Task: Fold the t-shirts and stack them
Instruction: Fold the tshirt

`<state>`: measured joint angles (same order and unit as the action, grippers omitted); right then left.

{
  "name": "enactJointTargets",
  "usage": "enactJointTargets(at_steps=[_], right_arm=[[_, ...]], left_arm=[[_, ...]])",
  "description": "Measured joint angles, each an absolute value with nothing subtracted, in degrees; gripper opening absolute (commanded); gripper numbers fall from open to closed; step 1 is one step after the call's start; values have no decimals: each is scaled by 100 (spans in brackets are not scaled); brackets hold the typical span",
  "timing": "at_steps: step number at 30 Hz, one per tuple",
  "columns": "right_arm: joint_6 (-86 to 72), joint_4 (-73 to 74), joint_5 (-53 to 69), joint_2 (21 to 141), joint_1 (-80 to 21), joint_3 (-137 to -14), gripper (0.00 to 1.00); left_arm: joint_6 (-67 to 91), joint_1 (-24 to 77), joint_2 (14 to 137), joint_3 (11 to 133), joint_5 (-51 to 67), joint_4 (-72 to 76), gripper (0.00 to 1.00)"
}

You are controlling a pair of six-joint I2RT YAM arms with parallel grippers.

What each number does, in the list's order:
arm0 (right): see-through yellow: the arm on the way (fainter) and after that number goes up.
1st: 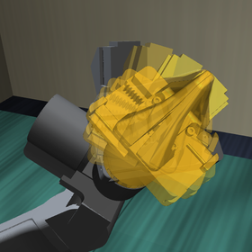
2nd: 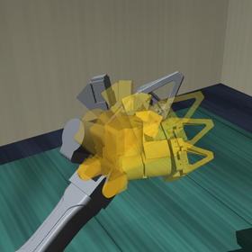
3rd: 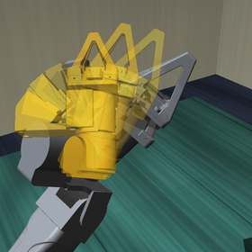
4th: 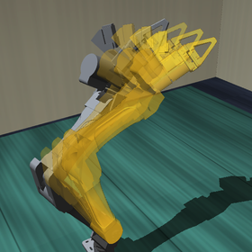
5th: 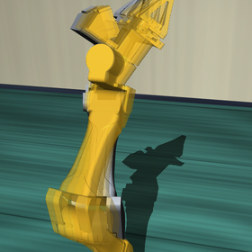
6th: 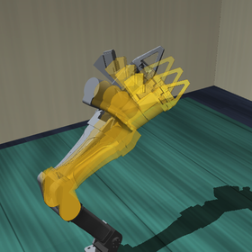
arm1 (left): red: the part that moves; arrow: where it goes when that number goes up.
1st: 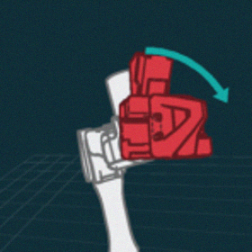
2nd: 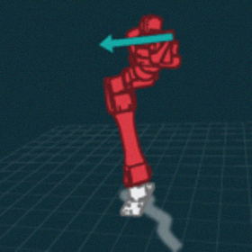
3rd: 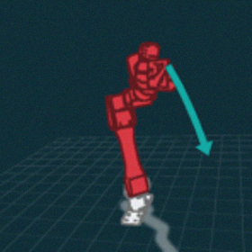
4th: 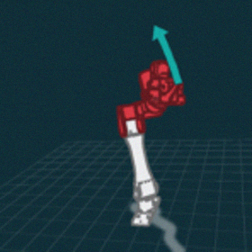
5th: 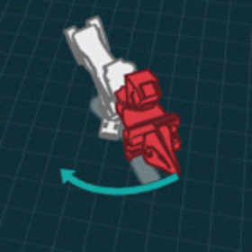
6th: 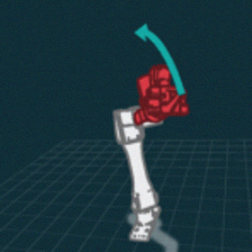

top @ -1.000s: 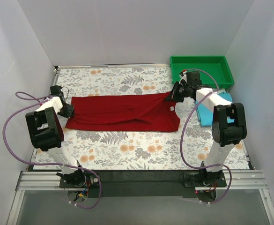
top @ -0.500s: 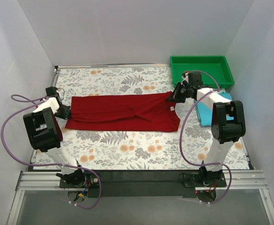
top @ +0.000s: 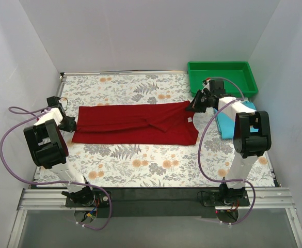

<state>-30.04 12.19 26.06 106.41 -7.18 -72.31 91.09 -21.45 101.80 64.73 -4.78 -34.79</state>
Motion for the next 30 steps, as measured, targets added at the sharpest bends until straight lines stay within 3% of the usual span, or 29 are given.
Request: enactJointTargets(at_steps=[30], right_arm=[[-2974,1184,2458,10956,-604,-7231,2]], left_arm=[[9111,-2154,10468,6842,-3,-3048,0]])
